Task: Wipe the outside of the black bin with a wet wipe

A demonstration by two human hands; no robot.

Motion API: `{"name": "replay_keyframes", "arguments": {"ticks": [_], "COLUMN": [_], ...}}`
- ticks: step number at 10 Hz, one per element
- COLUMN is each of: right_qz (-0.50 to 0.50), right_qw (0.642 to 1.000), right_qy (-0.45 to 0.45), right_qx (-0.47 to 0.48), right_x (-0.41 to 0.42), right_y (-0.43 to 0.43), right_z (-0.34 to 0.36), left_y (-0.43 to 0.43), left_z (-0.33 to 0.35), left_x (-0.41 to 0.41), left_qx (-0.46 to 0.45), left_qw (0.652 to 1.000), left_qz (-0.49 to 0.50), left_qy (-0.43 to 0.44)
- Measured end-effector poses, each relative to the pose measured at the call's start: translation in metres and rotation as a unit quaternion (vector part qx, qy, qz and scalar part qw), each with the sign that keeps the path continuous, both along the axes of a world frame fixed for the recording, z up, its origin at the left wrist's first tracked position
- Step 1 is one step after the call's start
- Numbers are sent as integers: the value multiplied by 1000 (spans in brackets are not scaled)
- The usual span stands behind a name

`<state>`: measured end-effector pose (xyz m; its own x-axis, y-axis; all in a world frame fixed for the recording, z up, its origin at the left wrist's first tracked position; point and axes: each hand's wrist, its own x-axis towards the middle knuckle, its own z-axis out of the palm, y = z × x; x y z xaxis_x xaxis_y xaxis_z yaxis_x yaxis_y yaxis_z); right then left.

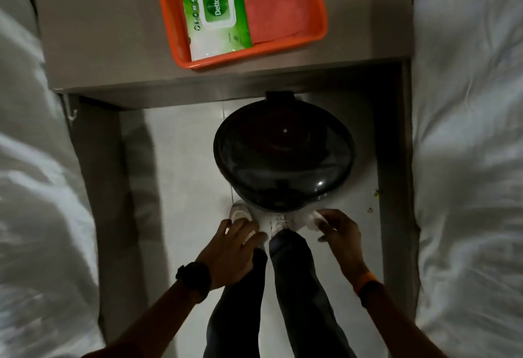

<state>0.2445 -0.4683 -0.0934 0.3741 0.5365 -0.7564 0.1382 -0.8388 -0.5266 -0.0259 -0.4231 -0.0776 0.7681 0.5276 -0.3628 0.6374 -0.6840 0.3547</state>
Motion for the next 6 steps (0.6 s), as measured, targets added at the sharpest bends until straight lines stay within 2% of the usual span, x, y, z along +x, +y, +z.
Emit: {"name": "replay_keyframes", "arguments": {"ticks": [1, 2, 4, 5, 6], "right_qz": [42, 86, 112, 125, 64], "right_qw": [998, 995, 993, 986, 991], "right_qy": [17, -5, -23, -96, -120], "right_qx": [40, 52, -19, -50, -3], "right_x": [-19, -31, -51, -49, -51], "right_y": [47, 83, 154, 160, 144], "right_z": [5, -6, -50, -51, -29], "left_y": [33, 60, 104, 106, 103], "left_z": [3, 0, -25, -30, -26], "left_x": [21, 33, 40, 30, 15], "left_qx": [-14, -30, -32, -20, -6], "left_qw": [998, 992, 981, 974, 967], "left_qz": [63, 109, 166, 208, 245], "left_qy": [27, 49, 91, 83, 74]}}
